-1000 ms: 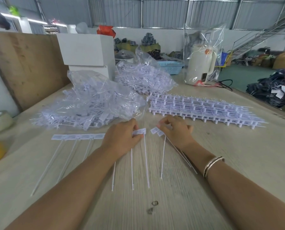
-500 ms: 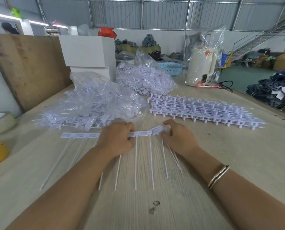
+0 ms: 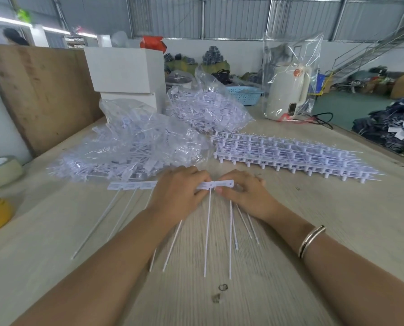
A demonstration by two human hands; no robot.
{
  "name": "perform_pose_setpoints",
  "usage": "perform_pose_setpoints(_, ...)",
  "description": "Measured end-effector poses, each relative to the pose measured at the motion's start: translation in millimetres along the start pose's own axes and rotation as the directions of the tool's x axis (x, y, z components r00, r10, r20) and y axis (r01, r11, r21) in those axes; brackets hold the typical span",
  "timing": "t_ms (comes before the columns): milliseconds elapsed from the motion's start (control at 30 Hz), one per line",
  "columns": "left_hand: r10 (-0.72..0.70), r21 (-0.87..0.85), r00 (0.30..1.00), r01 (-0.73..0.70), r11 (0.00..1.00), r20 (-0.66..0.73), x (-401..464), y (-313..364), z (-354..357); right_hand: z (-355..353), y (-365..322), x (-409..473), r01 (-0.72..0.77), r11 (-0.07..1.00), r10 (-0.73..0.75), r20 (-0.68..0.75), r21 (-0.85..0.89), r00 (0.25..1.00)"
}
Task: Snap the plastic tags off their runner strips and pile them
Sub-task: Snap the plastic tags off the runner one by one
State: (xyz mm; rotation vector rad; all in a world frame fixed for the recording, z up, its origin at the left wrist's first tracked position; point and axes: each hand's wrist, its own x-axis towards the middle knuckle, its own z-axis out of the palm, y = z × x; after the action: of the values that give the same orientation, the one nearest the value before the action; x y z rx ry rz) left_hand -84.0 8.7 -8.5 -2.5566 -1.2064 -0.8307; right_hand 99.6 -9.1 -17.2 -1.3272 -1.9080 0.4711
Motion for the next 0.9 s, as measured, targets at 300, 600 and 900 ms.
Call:
perform_pose_setpoints(300, -0.133, -0.193, 0.985, 0.152, 0.969, 0.107, -1.6, -1.5, 9.5, 1.4, 5.7, -1.0, 0.044, 0.983, -0.061, -0.088, -0.18, 0.994)
perform_pose_setpoints(600, -0.195, -0.414, 0.967, 0.247, 0.876, 0.164, -2.3, -5.1, 9.2, 1.0, 5.8, -2.3, 0.155, 0.965, -0.203, -0.227, -0.212, 0.953)
perform_pose_setpoints(900, -0.247, -0.307, 0.961, 0.275, 0.911, 0.126, -4.2, -9.2, 10.7, -1.1, 14.3, 6.0, -0.224, 0.934, 0.16, -0.232, -0.279, 0.959)
